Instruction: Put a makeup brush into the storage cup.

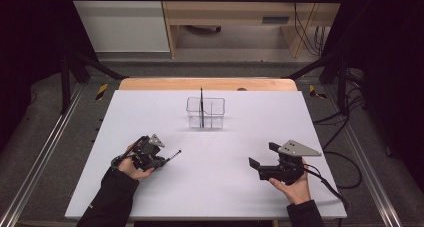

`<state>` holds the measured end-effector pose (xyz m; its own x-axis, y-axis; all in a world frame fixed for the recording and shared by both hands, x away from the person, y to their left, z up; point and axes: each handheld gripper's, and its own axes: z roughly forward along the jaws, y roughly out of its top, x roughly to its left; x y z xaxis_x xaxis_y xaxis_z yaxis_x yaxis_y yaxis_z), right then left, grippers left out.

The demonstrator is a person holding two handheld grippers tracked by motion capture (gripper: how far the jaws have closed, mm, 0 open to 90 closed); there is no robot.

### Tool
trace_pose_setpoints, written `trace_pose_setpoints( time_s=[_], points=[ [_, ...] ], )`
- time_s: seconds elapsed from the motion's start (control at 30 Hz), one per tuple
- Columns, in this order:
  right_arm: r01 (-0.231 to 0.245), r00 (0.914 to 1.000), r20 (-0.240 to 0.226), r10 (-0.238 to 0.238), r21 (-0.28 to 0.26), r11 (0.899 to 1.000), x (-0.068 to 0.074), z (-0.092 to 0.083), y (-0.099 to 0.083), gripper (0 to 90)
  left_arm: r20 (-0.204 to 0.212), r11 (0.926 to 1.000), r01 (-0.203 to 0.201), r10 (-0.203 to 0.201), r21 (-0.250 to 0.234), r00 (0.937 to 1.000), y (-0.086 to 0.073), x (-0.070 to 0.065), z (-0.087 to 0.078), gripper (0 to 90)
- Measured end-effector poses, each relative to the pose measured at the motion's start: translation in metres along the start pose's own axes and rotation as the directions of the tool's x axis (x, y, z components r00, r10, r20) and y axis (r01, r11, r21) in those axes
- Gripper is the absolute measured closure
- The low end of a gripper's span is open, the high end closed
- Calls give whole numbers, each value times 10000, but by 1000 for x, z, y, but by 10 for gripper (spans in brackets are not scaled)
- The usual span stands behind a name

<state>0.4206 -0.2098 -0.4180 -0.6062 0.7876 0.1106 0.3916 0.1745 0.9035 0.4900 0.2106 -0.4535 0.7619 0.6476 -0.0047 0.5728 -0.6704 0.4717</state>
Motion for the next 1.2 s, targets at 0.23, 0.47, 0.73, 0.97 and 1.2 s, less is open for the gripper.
trace_pose_setpoints(
  time_s=[0.23, 0.47, 0.73, 0.97, 1.2],
  points=[
    [-11, 10000, 17, 11, -23, 10000, 0, 0, 0, 95, -117, 9999, 82, -83, -77, 9999, 0, 2, -1, 774],
    [-39, 10000, -31, 39, -33, 10000, -1, -2, 1, 100, 29, 9996, -39, 40, -266, 10000, 4, 7, -8, 598],
    [-20, 10000, -18, 19, -72, 10000, -1, -2, 2, 99, 106, 9981, -376, 371, 485, 9993, 10, 7, 1, 610],
    [-33, 10000, -50, 33, -22, 10000, 0, -2, 2, 99, 168, 9946, -616, 604, 831, 9980, 11, 6, 2, 690],
    [-58, 10000, -58, 57, -14, 10000, 0, -2, 2, 98, 329, 9925, -548, 515, 1088, 9981, 10, 6, 1, 763]
  ],
)
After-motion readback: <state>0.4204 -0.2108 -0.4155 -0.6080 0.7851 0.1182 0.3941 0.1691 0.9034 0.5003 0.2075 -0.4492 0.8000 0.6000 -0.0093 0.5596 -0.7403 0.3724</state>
